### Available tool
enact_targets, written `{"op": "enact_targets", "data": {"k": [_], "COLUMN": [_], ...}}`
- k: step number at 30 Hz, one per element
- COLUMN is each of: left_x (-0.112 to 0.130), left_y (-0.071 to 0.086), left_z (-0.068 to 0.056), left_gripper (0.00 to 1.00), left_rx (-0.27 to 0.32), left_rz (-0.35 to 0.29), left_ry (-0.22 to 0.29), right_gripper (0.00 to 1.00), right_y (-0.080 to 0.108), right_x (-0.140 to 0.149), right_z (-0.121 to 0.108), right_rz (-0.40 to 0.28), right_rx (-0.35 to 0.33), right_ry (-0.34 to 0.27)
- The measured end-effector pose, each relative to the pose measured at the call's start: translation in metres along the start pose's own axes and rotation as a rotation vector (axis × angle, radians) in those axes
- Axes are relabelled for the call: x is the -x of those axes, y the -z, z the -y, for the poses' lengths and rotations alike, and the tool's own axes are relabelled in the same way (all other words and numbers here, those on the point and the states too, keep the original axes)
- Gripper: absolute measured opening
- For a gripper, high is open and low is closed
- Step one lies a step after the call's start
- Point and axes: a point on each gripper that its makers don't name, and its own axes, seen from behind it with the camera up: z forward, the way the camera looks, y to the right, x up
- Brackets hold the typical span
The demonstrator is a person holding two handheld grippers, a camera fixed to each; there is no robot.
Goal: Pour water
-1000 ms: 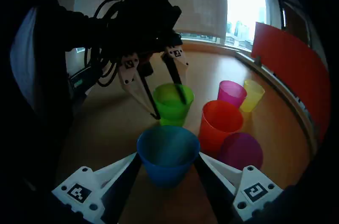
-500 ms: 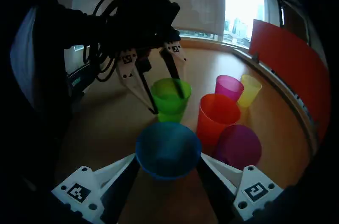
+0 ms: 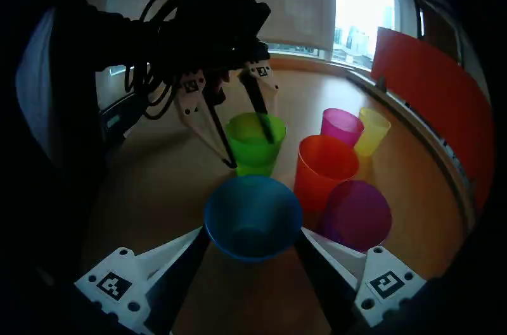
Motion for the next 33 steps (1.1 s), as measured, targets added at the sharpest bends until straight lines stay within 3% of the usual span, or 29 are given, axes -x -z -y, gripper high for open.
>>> {"op": "enact_targets", "data": {"k": [14,33], "left_x": [0.013,0.037], "left_y": [0.004,0.032], "left_z": [0.001,0.005], "left_gripper": [0.83,0.83], "left_rx": [-0.015,-0.076], "left_rz": [0.039,0.051], "left_ry": [-0.013,0.002], "right_gripper": [0.97,0.97], "right_y": [0.01,0.039], "right_x": [0.011,0.036], "right_z": [0.0,0.004], "right_rz": [0.012,0.04], "right_rx": [0.024,0.097], "right_ry": [-0.016,-0.065]}}
